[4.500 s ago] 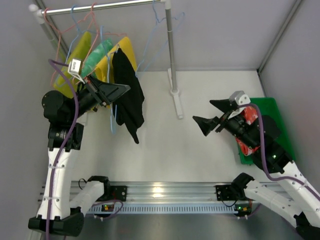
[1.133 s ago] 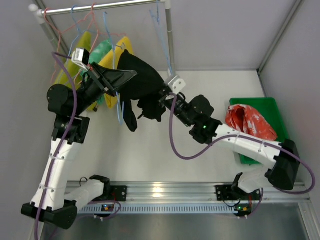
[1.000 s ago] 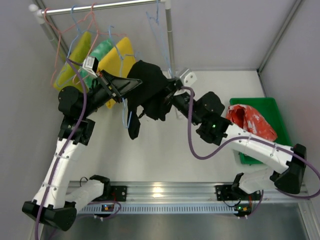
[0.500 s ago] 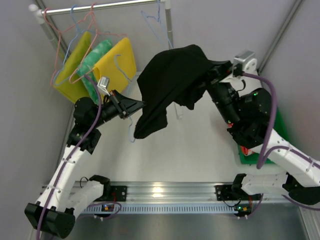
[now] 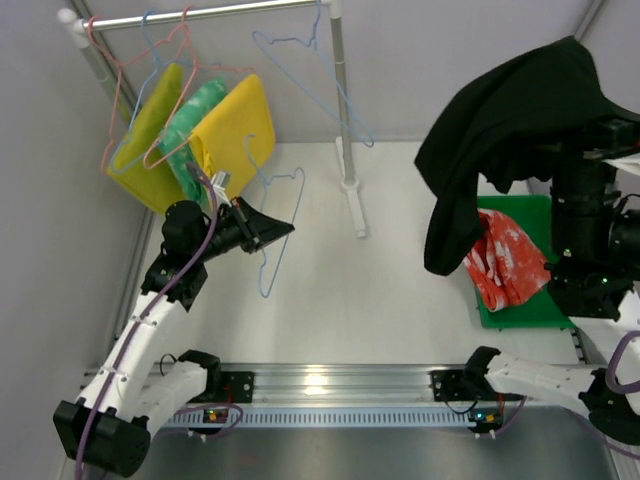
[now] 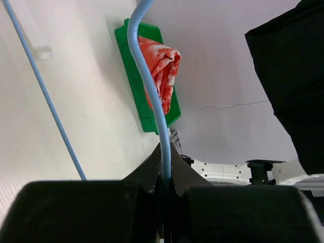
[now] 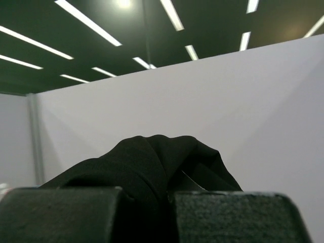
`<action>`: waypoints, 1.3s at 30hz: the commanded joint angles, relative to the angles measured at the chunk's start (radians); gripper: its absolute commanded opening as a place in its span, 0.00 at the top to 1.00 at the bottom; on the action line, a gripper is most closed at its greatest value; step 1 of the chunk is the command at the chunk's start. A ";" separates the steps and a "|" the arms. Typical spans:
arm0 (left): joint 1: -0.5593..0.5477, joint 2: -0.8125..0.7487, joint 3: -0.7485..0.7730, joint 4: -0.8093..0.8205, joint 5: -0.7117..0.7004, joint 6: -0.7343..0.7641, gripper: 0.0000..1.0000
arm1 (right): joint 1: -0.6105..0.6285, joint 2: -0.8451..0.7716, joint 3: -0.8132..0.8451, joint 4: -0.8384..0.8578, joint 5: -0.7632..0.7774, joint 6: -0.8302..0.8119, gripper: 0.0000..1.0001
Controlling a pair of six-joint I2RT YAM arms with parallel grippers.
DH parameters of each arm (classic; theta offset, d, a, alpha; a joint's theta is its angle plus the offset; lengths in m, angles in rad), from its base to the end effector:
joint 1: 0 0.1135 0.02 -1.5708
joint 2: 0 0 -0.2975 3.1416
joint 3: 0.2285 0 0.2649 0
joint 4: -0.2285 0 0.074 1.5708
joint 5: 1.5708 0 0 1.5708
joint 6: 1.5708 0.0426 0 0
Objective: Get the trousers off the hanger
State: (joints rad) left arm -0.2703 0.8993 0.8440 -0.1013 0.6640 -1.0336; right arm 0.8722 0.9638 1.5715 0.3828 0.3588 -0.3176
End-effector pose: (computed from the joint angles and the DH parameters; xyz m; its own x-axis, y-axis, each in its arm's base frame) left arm 0.1877 -0.0793 0.3753 -0.7616 -0.4911 -0.4229 0.2787 0.3410 -0.8978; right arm 0.0695 0.0595 0.6497 0.6962 0.3743 -0.6126 -0.3955 0.9121 0.1078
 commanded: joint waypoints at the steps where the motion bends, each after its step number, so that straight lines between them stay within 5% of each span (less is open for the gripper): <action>1: -0.004 -0.013 0.013 0.003 0.008 0.047 1.00 | -0.087 -0.065 -0.024 0.111 0.043 -0.157 1.00; 9: -0.003 0.030 0.056 0.025 0.023 0.024 1.00 | -0.217 -0.149 -0.227 0.209 0.337 -0.545 1.00; 17: -0.004 0.055 0.101 0.054 0.037 -0.013 1.00 | -0.390 -0.211 -0.419 0.234 0.433 -0.693 1.00; 21: -0.004 0.073 0.124 0.060 0.045 -0.039 1.00 | -0.527 -0.200 -0.482 0.144 0.425 -0.660 1.00; 28: -0.004 0.081 0.155 0.083 0.059 -0.074 1.00 | -0.959 -0.090 -0.475 -0.160 0.295 -0.376 1.00; 39: -0.006 0.104 0.147 0.130 0.068 -0.102 1.00 | -1.003 -0.040 -0.686 -0.380 0.040 -0.278 1.00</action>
State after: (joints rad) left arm -0.2714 0.9981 0.9554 -0.0608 0.7174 -1.1244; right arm -0.1135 0.9112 0.9161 0.0616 0.5083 -0.6415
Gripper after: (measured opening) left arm 0.036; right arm 0.010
